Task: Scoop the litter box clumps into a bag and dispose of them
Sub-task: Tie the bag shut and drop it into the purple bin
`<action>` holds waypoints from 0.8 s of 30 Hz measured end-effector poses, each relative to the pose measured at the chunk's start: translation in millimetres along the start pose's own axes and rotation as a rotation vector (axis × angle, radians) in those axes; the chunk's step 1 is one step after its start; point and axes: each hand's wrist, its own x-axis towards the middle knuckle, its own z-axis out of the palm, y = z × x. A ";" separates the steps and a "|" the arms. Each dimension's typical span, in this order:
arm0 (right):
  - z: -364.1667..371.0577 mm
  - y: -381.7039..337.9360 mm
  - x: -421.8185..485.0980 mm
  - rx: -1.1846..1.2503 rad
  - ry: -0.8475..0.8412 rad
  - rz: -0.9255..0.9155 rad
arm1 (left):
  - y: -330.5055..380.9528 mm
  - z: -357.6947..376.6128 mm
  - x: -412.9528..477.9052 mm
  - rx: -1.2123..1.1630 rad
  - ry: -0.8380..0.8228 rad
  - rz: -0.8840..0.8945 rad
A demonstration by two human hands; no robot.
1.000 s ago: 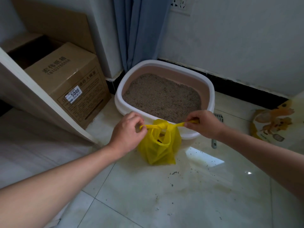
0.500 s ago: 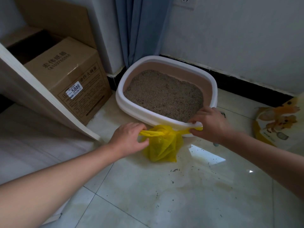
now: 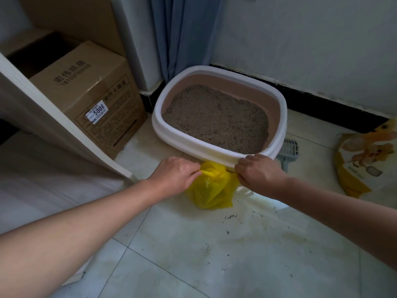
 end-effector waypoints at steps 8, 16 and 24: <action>4.5 -15.0 -3.8 0.170 -0.192 0.054 | -7.2 -5.7 -10.9 -0.069 -0.010 -0.046; -6.9 -6.5 -3.9 0.003 -0.210 0.131 | -13.8 -5.7 -18.3 -0.017 -0.041 0.002; 3.6 3.7 -20.2 -0.150 -0.270 0.195 | -27.4 -1.5 -41.0 0.057 -0.087 -0.001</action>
